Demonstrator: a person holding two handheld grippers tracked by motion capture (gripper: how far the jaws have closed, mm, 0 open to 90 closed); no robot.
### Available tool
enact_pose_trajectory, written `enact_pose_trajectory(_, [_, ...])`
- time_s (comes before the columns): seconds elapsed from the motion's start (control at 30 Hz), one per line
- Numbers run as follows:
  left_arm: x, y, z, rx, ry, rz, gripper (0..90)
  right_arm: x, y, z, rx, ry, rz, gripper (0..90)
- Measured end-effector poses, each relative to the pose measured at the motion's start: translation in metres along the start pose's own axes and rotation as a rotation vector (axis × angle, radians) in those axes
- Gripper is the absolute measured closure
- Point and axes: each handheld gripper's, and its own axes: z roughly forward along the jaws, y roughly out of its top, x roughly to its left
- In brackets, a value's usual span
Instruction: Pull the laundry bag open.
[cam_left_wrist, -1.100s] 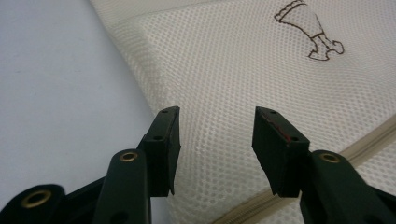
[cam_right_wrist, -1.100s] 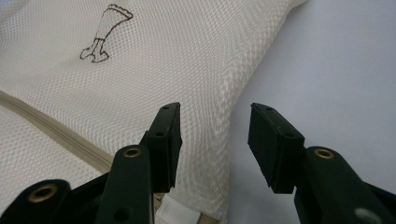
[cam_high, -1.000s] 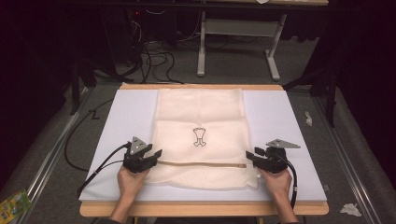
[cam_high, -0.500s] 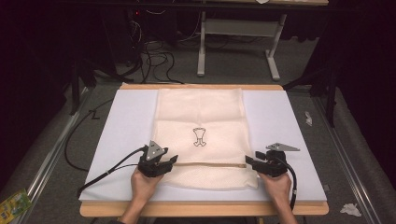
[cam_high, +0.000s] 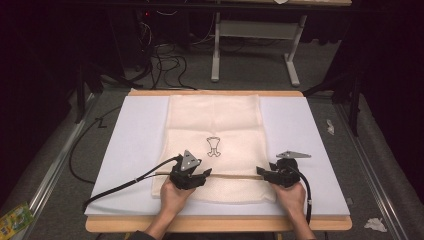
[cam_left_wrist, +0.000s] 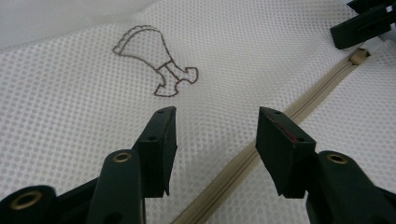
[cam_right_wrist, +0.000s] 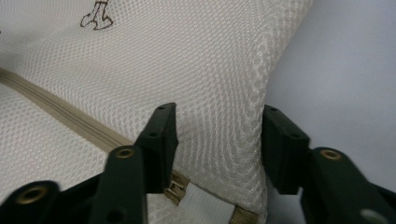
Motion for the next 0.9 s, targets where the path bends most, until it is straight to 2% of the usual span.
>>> enact_pose_trajectory(0.07, [-0.002,0.002,0.003,0.006,-0.004,0.007,48.4,0.002,0.000,0.001,0.006,-0.010,-0.016,62.2])
enact_pose_trajectory(0.2, [-0.004,0.006,0.009,0.025,-0.024,-0.005,48.3,0.001,-0.001,0.000,0.004,-0.017,-0.035,71.8])
enact_pose_trajectory(0.33, [-0.009,0.011,0.014,0.027,-0.034,0.013,48.1,0.000,0.000,-0.001,0.008,-0.013,-0.065,83.3])
enact_pose_trajectory(0.53, [-0.018,0.020,0.020,0.022,-0.058,0.019,47.9,-0.002,0.003,-0.007,-0.011,0.037,-0.075,86.6])
enact_pose_trajectory(0.7, [-0.026,0.024,0.024,0.030,-0.087,0.022,48.6,-0.002,0.008,-0.013,-0.018,0.054,-0.076,87.3])
enact_pose_trajectory(0.8, [-0.035,0.030,0.029,0.036,-0.130,0.018,49.2,-0.001,0.013,-0.017,-0.033,0.070,-0.080,87.5])
enact_pose_trajectory(0.9, [-0.044,0.034,0.031,0.031,-0.145,0.036,49.8,0.000,0.017,-0.020,-0.048,0.086,-0.088,87.6])
